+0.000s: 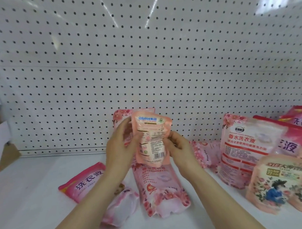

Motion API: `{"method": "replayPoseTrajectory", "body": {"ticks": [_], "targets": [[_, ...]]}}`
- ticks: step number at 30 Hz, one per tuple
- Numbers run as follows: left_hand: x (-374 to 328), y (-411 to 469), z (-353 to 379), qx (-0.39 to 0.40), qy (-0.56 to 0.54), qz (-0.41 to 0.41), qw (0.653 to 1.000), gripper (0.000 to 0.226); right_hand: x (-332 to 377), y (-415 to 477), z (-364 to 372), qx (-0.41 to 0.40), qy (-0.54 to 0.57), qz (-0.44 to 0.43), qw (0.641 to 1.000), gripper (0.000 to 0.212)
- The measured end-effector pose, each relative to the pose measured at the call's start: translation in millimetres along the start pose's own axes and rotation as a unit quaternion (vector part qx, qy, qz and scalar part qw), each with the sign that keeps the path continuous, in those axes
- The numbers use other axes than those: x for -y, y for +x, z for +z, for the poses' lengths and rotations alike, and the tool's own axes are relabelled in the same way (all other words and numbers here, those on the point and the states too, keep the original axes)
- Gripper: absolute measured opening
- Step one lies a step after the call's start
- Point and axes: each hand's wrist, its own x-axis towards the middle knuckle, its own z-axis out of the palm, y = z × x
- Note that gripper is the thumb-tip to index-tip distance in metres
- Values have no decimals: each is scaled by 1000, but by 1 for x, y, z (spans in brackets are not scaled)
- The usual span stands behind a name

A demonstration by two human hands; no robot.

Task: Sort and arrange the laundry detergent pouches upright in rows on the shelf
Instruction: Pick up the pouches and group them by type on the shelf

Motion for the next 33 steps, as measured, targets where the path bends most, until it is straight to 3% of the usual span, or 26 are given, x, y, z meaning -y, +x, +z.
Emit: {"method": "replayPoseTrajectory", "body": {"ticks": [3,6,8,10,12,16,19,22,24,28,31,33], "targets": [[4,1,0,37,-101,-90,990,28,-1,0,-4,44,-28,20,998,19],[12,0,-13,-18,-89,-101,991,17,-8,4,-25,16,-220,9,975,26],[17,2,-28,-74,-82,-109,988,15,-18,8,-47,-35,-406,6,913,38],[21,6,-46,-136,-64,-115,982,11,-29,10,-60,-48,-520,16,853,48],[28,9,-61,-182,-44,-116,975,10,-36,11,-57,-30,-591,27,806,55],[41,14,-78,-224,-15,-142,964,10,-42,13,-46,-63,-752,28,656,51],[53,23,-87,-239,-19,-159,958,12,-37,14,-49,-93,-788,76,604,38],[67,30,-89,-205,-11,-187,961,13,-36,16,-48,-56,-785,78,611,30],[75,32,-84,-147,-17,-212,966,16,-34,12,-44,-34,-747,33,663,26],[81,32,-70,-69,5,-233,970,32,-26,-9,-32,59,-644,-31,762,43],[73,24,-62,-79,50,-188,978,49,1,-29,-34,118,-589,-67,797,42],[59,13,-58,-133,101,-128,978,59,20,-41,-42,166,-538,-25,826,38]]}}
